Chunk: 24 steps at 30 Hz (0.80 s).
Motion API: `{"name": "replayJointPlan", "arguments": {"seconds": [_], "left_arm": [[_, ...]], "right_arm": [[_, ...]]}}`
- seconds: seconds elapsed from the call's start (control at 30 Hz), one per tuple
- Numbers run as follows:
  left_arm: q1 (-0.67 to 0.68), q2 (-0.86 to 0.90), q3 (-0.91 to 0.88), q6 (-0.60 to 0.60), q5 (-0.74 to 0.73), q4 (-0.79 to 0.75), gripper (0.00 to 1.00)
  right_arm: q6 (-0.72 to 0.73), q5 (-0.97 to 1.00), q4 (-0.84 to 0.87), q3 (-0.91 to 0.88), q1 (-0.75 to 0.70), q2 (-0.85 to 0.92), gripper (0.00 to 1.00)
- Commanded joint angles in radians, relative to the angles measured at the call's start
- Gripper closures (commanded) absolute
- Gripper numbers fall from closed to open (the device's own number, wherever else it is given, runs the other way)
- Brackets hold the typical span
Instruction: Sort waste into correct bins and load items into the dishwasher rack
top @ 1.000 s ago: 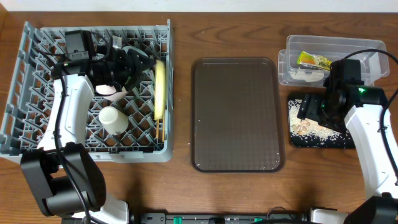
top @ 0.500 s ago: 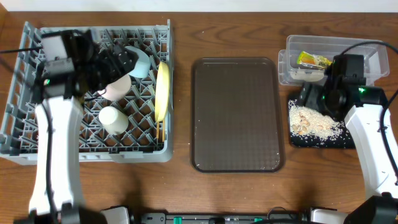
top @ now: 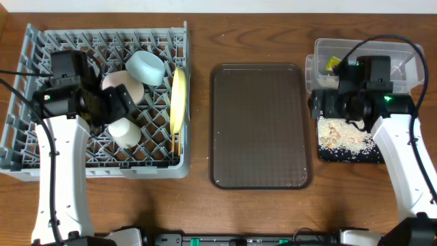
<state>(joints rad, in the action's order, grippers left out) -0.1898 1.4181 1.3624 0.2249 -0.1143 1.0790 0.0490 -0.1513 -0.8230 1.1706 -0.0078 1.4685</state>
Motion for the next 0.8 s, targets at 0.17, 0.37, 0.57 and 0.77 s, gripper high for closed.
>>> {"name": "replayJointPlan", "arguments": {"seconds": [0.17, 0.37, 0.57, 0.77], "left_arm": [[0.064, -0.140, -0.081, -0.102, 0.041, 0.027, 0.08], [0.168, -0.415, -0.278, -0.138, 0.092, -0.109, 0.08], [0.191, -0.681, -0.475, -0.134, 0.092, -0.193, 0.03], [0.191, -0.780, -0.508, -0.135, 0.078, -0.187, 0.03]], "right_arm": [[0.110, 0.066, -0.114, 0.002, -0.023, -0.081, 0.01], [0.115, 0.110, 0.018, -0.150, -0.017, -0.350, 0.01], [0.114, 0.175, 0.128, -0.333, -0.017, -0.620, 0.01], [0.114, 0.192, 0.093, -0.400, -0.017, -0.742, 0.01]]}}
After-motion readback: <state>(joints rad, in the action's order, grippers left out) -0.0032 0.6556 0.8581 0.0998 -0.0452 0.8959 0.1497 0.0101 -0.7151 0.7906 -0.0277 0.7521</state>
